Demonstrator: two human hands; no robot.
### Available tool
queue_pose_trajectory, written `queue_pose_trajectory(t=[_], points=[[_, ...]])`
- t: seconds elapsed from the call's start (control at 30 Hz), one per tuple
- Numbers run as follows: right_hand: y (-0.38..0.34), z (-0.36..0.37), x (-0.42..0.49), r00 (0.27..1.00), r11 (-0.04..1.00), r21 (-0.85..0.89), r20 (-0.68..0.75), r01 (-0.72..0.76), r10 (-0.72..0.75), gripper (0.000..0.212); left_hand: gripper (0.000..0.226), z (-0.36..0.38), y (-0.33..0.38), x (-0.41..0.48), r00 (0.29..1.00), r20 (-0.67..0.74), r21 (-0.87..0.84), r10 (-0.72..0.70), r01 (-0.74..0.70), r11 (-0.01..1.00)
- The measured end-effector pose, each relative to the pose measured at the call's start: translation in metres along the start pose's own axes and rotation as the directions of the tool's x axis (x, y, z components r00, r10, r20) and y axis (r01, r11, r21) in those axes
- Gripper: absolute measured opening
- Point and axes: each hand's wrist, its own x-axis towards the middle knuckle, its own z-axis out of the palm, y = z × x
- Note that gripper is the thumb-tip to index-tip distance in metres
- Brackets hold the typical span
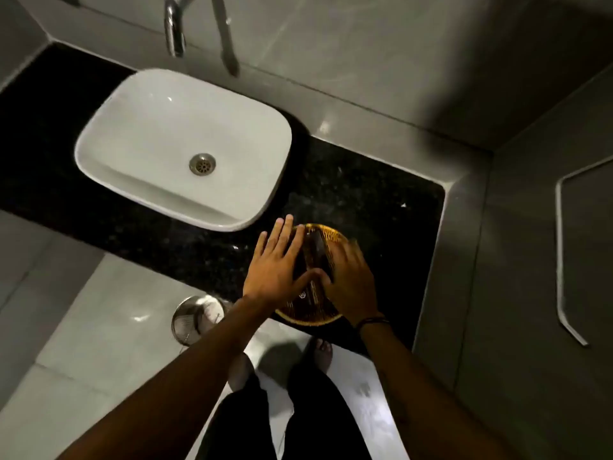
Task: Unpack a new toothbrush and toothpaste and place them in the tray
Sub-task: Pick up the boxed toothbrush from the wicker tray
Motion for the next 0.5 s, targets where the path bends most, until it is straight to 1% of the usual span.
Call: queue_pose_trajectory(t=[0.03,0.1,0.2,0.27,0.37,0.5], points=[[0.002,0.008,-0.001,0.999,1.0,0.0,0.041,-0.013,0.013,0.071,0.097,0.007,0.001,0.001,0.999,0.045,0.013,-0.012,0.012,1.0],[0.003,0.016,-0.002,0.996,0.999,-0.001,0.07,-0.05,0.05,0.07,0.095,0.015,0.001,0.002,0.997,0.071,0.035,-0.043,0.041,0.999],[0.002,0.023,-0.003,0.977,0.989,0.015,0.154,-0.149,0.145,0.073,0.087,0.024,0.001,0.004,0.997,0.064,0.016,-0.053,0.052,0.999],[0.001,0.023,0.001,0.966,0.982,0.017,0.185,-0.186,0.18,0.072,0.082,0.027,-0.001,0.006,0.997,0.057,0.012,-0.048,0.048,0.999],[-0.002,0.025,0.008,0.954,0.972,0.042,0.204,-0.231,0.218,0.064,0.076,0.028,-0.001,0.01,0.996,0.052,-0.027,-0.068,0.069,0.997],[-0.007,0.025,0.011,0.95,0.969,0.033,0.209,-0.243,0.232,0.051,0.068,0.026,-0.002,0.017,0.996,0.049,-0.124,-0.076,0.081,0.989]])
